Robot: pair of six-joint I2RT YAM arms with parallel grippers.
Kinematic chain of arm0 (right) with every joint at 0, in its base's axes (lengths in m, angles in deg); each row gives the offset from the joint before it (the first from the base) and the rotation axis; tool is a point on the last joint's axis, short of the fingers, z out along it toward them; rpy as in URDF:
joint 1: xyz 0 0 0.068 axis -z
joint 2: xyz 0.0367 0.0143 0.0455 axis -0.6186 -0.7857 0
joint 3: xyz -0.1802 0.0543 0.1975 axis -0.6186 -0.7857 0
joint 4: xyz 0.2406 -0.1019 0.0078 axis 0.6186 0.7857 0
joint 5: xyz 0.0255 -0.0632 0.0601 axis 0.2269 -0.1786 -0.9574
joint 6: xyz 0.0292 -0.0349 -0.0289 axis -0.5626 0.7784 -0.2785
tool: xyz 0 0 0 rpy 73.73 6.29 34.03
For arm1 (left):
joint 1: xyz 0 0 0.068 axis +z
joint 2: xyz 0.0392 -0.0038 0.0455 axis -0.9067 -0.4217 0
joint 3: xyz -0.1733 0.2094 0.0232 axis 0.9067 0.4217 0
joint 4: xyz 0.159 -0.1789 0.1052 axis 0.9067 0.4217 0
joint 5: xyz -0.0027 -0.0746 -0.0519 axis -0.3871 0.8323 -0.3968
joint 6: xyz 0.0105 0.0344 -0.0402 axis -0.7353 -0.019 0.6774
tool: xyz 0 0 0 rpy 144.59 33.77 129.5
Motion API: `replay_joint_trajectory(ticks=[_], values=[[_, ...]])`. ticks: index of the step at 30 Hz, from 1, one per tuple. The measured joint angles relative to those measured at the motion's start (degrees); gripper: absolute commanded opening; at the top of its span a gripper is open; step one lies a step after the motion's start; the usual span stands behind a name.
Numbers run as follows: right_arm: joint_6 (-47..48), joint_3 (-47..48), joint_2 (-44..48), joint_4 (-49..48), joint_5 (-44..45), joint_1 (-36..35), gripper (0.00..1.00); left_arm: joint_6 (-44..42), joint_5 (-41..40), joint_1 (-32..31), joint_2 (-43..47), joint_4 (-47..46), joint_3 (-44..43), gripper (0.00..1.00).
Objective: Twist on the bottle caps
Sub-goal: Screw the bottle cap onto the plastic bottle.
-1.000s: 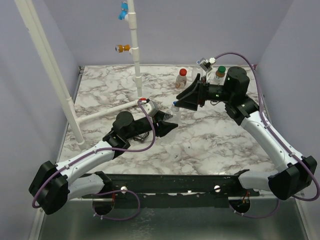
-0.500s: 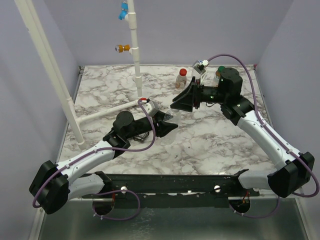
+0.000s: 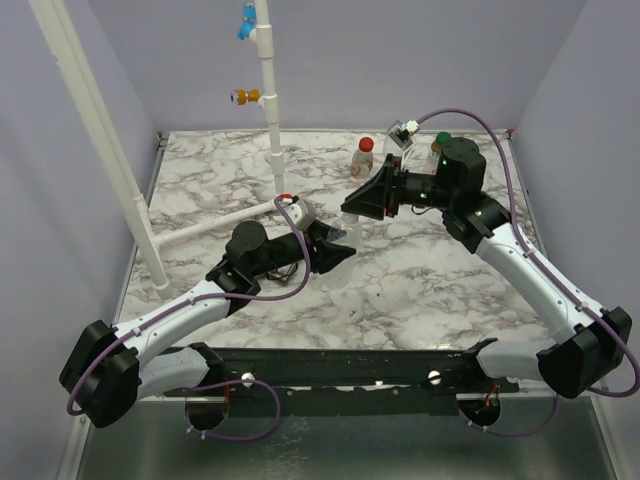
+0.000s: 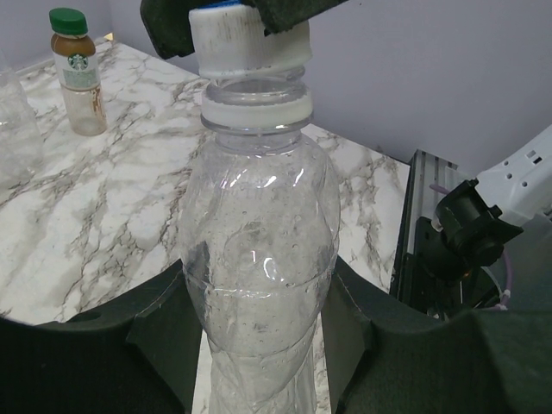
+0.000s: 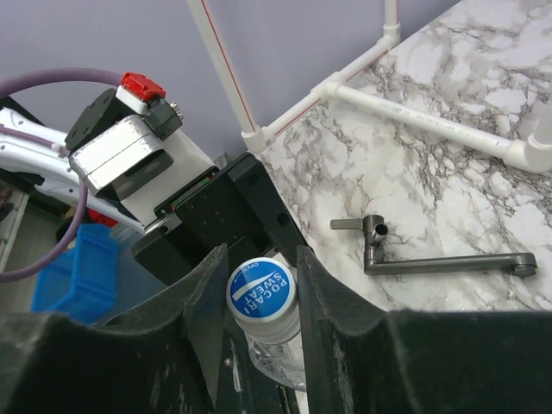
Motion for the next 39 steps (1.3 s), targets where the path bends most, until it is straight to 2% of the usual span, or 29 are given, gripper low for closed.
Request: replay_joint_trajectory(ticks=[13,18,25,33,39], values=[[0.48,-2.10,1.79,-0.57,5.38,-0.92,0.30,6.05,2.51,1.22,-2.14,-2.97,0.00,0.00],[0.92,-2.12,2.16,-0.50,8.59,-1.86,0.26,8.20,3.43,1.95,-2.67,-4.15,0.00,0.00],[-0.35,-4.68,4.31,-2.16,14.08,-3.04,0.25,10.12,3.28,2.14,-3.41,-5.16,-0.04,0.00],[-4.13,-6.91,5.03,-5.99,18.84,-3.93,0.23,11.43,0.74,1.81,-4.39,-6.82,-0.04,0.00],[-4.20,-5.51,4.28,-4.48,25.33,-5.84,0.22,10.10,-2.14,1.81,-4.70,-5.33,-1.11,0.00]])
